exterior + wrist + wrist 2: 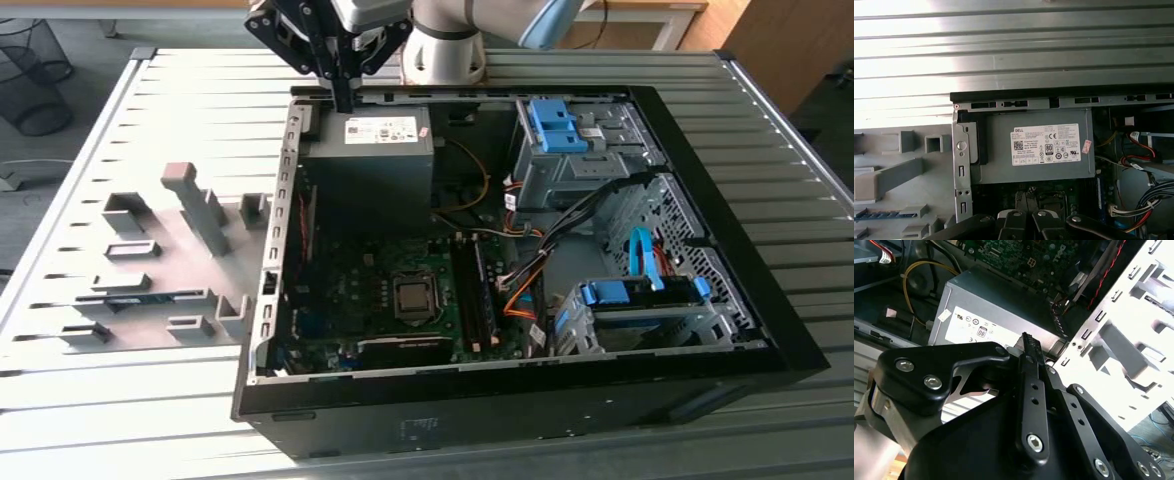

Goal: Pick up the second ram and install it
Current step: 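Reach for the second ram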

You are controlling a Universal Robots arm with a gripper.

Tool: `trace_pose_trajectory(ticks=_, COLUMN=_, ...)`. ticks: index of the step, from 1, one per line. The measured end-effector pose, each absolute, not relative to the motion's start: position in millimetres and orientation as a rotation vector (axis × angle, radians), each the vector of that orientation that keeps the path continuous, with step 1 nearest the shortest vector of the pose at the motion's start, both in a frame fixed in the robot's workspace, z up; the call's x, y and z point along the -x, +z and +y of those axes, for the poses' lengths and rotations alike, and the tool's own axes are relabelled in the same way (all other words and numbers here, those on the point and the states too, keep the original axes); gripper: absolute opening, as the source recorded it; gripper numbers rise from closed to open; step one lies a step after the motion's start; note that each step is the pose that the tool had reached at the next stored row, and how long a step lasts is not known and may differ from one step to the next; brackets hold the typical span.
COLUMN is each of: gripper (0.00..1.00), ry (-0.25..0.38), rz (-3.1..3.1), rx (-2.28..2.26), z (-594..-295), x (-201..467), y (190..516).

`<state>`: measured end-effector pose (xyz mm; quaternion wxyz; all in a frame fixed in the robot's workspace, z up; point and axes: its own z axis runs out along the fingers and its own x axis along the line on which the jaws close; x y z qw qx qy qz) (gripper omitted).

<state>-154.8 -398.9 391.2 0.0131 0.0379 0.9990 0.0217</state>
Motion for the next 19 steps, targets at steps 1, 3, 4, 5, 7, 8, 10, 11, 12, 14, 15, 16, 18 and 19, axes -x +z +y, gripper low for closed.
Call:
trace_pose_trajectory(ticks=1, gripper=0.1, ry=0.068, rz=3.113, rx=-0.118, z=-398.9, x=155.3, y=391.1)
trace_pose_trajectory(ticks=3, gripper=0.1, ry=0.068, rz=3.112, rx=-0.118, z=-398.9, x=156.3, y=391.1)
trace_pose_trajectory(ticks=4, gripper=0.1, ry=0.068, rz=3.112, rx=-0.118, z=-398.9, x=156.7, y=391.0)
trace_pose_trajectory(ticks=5, gripper=0.1, ry=0.068, rz=3.113, rx=-0.118, z=-398.9, x=157.2, y=391.0)
trace_pose_trajectory(ticks=7, gripper=0.1, ry=0.068, rz=3.112, rx=-0.118, z=-398.9, x=158.1, y=390.9)
trace_pose_trajectory(ticks=8, gripper=0.1, ry=0.068, rz=3.112, rx=-0.118, z=-398.9, x=158.5, y=390.9)
trace_pose_trajectory(ticks=10, gripper=0.1, ry=0.068, rz=3.113, rx=-0.118, z=-398.9, x=159.4, y=390.8)
trace_pose_trajectory(ticks=11, gripper=0.1, ry=0.068, rz=3.113, rx=-0.118, z=-399.0, x=159.8, y=390.8)
trace_pose_trajectory(ticks=12, gripper=0.1, ry=0.068, rz=3.112, rx=-0.118, z=-398.9, x=160.3, y=390.7)
trace_pose_trajectory(ticks=14, gripper=0.1, ry=0.068, rz=3.113, rx=-0.118, z=-398.9, x=161.4, y=390.6)
trace_pose_trajectory(ticks=15, gripper=0.1, ry=0.068, rz=3.112, rx=-0.118, z=-398.9, x=161.9, y=390.6)
trace_pose_trajectory(ticks=16, gripper=0.1, ry=0.068, rz=3.112, rx=-0.118, z=-398.9, x=162.4, y=390.5)
trace_pose_trajectory(ticks=18, gripper=0.1, ry=0.068, rz=3.112, rx=-0.118, z=-398.9, x=163.6, y=390.5)
trace_pose_trajectory(ticks=19, gripper=0.1, ry=0.068, rz=3.112, rx=-0.118, z=-398.9, x=164.1, y=390.4)
